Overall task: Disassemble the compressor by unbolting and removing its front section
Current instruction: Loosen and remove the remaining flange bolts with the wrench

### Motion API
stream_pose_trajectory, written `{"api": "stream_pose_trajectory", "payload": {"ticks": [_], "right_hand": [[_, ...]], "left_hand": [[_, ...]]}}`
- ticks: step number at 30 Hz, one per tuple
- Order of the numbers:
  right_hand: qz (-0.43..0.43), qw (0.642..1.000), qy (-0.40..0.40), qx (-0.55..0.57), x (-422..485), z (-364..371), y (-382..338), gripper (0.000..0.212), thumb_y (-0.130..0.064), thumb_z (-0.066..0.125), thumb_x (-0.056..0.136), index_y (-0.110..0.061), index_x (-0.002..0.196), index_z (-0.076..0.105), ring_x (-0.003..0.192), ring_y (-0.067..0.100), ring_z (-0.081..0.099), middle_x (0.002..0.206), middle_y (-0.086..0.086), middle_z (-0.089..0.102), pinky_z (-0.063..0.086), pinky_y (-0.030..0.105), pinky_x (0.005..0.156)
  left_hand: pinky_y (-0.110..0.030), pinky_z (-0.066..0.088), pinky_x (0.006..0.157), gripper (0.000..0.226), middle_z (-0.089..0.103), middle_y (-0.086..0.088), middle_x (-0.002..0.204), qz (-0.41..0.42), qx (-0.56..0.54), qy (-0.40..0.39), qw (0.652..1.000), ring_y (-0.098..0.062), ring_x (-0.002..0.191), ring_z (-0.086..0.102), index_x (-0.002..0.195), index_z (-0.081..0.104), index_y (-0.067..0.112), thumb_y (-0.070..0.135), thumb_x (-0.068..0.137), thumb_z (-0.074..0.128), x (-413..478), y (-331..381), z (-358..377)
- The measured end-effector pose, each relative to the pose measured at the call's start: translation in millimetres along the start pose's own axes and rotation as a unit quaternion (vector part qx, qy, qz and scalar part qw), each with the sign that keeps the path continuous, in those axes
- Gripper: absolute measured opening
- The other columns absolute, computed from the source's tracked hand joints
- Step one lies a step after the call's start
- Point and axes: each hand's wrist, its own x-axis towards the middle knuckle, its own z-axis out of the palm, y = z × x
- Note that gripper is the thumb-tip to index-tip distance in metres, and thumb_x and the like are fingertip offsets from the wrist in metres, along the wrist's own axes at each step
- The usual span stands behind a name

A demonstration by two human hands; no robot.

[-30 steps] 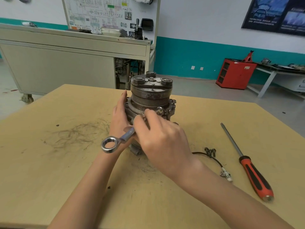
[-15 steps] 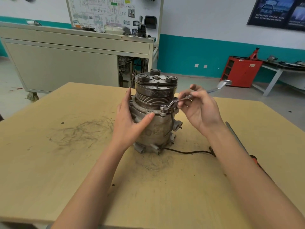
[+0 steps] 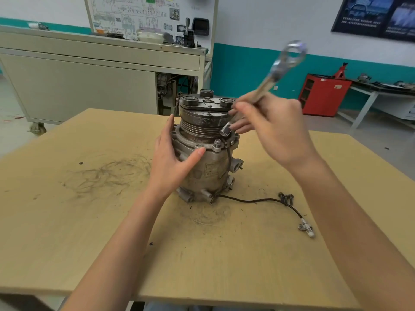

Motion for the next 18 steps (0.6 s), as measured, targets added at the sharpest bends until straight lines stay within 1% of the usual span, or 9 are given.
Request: {"api": "stream_pose_trajectory", "payload": {"ticks": [3, 4, 7, 8, 10, 12, 14, 16, 18], "right_hand": [[-0.105, 0.978, -0.013, -0.181, -5.8, 13.1, -20.5, 0.019, -0.015, 0.054, 0.094, 0.000, 0.096, 0.066, 0.070, 0.026, 0.067, 0.080, 0.012, 0.069, 0.054, 0.042, 0.067], [-0.126, 0.969, -0.019, -0.212, -7.9, 16.8, -25.4, 0.019, -0.016, 0.053, 0.095, -0.001, 0.096, 0.065, 0.072, 0.027, 0.065, 0.082, 0.011, 0.069, 0.052, 0.040, 0.067], [-0.138, 0.950, -0.045, -0.278, -16.0, 30.1, -34.9, 0.022, -0.021, 0.047, 0.098, -0.006, 0.102, 0.063, 0.079, 0.027, 0.064, 0.090, 0.009, 0.068, 0.050, 0.039, 0.068], [-0.146, 0.942, -0.043, -0.298, -19.4, 35.6, -36.7, 0.020, -0.019, 0.048, 0.097, -0.006, 0.100, 0.063, 0.077, 0.028, 0.064, 0.089, 0.010, 0.067, 0.051, 0.039, 0.065], [-0.164, 0.927, -0.025, -0.335, -26.6, 45.5, -40.7, 0.008, -0.010, 0.058, 0.088, -0.004, 0.089, 0.063, 0.063, 0.029, 0.063, 0.077, 0.011, 0.065, 0.048, 0.033, 0.051], [-0.179, 0.911, 0.015, -0.370, -32.3, 54.6, -41.1, 0.002, -0.006, 0.065, 0.079, -0.007, 0.078, 0.064, 0.052, 0.022, 0.060, 0.067, 0.008, 0.061, 0.041, 0.026, 0.041], [-0.198, 0.884, 0.051, -0.421, -36.6, 64.4, -38.6, 0.006, -0.010, 0.063, 0.078, -0.012, 0.073, 0.064, 0.051, 0.014, 0.057, 0.065, 0.003, 0.060, 0.037, 0.024, 0.041], [-0.220, 0.859, 0.059, -0.458, -41.1, 73.5, -35.0, 0.015, -0.008, 0.054, 0.080, -0.017, 0.072, 0.065, 0.052, 0.011, 0.055, 0.066, -0.001, 0.060, 0.035, 0.021, 0.043], [-0.235, 0.849, 0.079, -0.466, -42.3, 77.4, -30.9, 0.019, -0.006, 0.051, 0.080, -0.016, 0.072, 0.066, 0.052, 0.011, 0.054, 0.066, 0.000, 0.060, 0.035, 0.021, 0.045]], "left_hand": [[-0.045, 0.032, 0.114, 0.105, 0.029, 0.004, 0.154, 0.005, 0.006, 0.002, 1.000, -0.012, 0.141, 0.029, 0.152, 0.015, 0.029, 0.073, 0.068, 0.058, -0.4, -0.1, 0.3], [-0.046, 0.033, 0.114, 0.103, 0.030, 0.005, 0.154, 0.007, 0.011, 0.002, 1.000, -0.013, 0.141, 0.030, 0.152, 0.016, 0.030, 0.073, 0.068, 0.058, -0.3, -0.5, 0.3], [-0.046, 0.035, 0.112, 0.097, 0.034, 0.004, 0.152, 0.014, 0.018, 0.003, 1.000, -0.014, 0.139, 0.034, 0.150, 0.022, 0.028, 0.070, 0.070, 0.058, 1.4, -1.9, 0.1], [-0.046, 0.035, 0.112, 0.093, 0.036, 0.006, 0.151, 0.016, 0.017, 0.004, 1.000, -0.014, 0.138, 0.035, 0.148, 0.024, 0.031, 0.068, 0.070, 0.057, 2.0, -1.5, 0.4], [-0.045, 0.036, 0.111, 0.087, 0.037, 0.015, 0.143, 0.017, 0.005, 0.005, 1.000, -0.013, 0.136, 0.037, 0.143, 0.020, 0.039, 0.064, 0.069, 0.057, 2.0, -0.3, 1.3], [-0.038, 0.035, 0.111, 0.095, 0.037, 0.022, 0.141, 0.010, -0.014, -0.005, 1.000, -0.006, 0.135, 0.036, 0.150, 0.015, 0.033, 0.061, 0.069, 0.056, 1.8, -0.4, 1.8], [-0.034, 0.033, 0.111, 0.098, 0.037, 0.019, 0.141, 0.005, -0.028, -0.010, 1.000, -0.004, 0.134, 0.036, 0.152, 0.013, 0.027, 0.059, 0.069, 0.055, 3.9, -3.1, 2.0], [-0.036, 0.030, 0.113, 0.095, 0.035, 0.015, 0.141, 0.005, -0.043, -0.002, 0.999, -0.012, 0.138, 0.033, 0.151, 0.017, 0.024, 0.055, 0.069, 0.054, 5.0, -5.7, 3.2], [-0.029, 0.028, 0.111, 0.095, 0.033, 0.027, 0.132, -0.010, -0.059, 0.009, 0.998, -0.010, 0.137, 0.031, 0.150, 0.020, 0.025, 0.057, 0.068, 0.055, 6.2, -5.5, 4.0]]}}
